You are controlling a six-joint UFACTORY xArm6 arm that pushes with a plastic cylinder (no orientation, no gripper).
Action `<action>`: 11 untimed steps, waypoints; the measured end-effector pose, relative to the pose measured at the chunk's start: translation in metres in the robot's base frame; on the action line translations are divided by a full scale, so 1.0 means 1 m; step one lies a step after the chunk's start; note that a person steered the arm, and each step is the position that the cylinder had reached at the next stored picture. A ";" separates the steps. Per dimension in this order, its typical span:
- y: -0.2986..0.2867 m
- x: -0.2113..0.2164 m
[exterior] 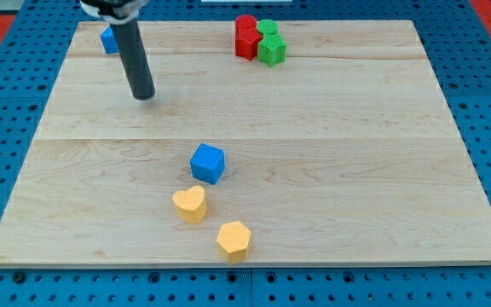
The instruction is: Move your arm closer to the green circle
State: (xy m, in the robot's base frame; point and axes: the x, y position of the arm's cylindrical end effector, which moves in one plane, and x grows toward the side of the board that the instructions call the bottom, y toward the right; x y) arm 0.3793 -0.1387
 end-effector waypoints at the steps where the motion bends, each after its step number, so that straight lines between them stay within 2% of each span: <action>1: 0.034 0.052; 2: 0.120 0.059; 4: 0.288 0.029; 7: 0.301 -0.121; 9: 0.263 -0.154; 11: 0.183 -0.172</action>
